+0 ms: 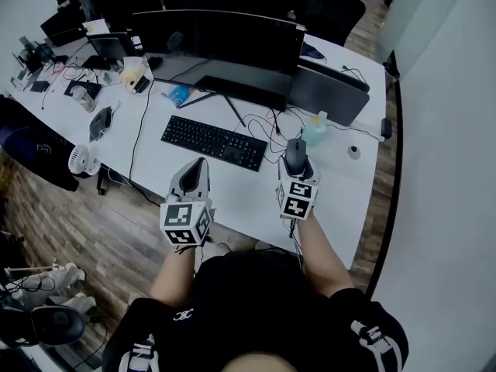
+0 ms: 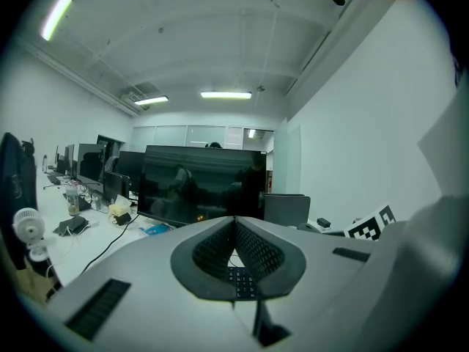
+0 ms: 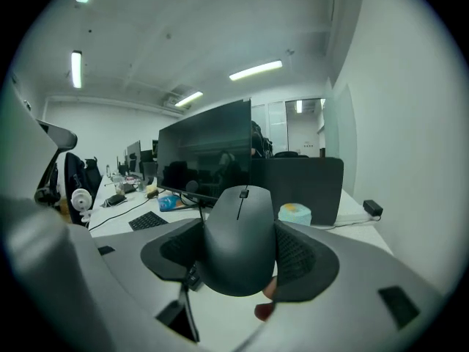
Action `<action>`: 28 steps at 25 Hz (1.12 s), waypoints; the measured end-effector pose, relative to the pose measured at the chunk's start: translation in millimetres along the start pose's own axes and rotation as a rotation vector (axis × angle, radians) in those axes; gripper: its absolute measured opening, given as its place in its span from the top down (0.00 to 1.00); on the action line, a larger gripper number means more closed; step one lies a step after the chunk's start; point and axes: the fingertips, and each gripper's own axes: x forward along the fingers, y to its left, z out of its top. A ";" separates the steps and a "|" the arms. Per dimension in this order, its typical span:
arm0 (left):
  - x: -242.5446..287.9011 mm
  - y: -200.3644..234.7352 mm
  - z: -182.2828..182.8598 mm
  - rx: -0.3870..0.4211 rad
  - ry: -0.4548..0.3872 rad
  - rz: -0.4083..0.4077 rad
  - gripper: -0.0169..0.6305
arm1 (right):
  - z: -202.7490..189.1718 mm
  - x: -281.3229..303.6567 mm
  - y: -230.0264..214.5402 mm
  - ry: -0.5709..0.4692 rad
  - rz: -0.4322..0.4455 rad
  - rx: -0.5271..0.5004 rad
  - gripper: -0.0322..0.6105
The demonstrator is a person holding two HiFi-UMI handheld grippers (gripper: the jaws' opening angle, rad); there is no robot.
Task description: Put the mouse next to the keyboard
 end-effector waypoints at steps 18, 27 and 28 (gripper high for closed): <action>-13.2 49.7 -13.5 -0.011 0.039 0.100 0.95 | -97.8 82.3 16.7 0.315 -0.114 0.117 0.45; -21.0 61.8 -12.8 -0.001 0.040 0.128 0.95 | -141.1 95.5 4.8 0.460 -0.182 0.213 0.45; -21.7 63.0 -12.6 0.000 0.040 0.129 0.95 | -141.4 94.3 2.4 0.469 -0.201 0.200 0.45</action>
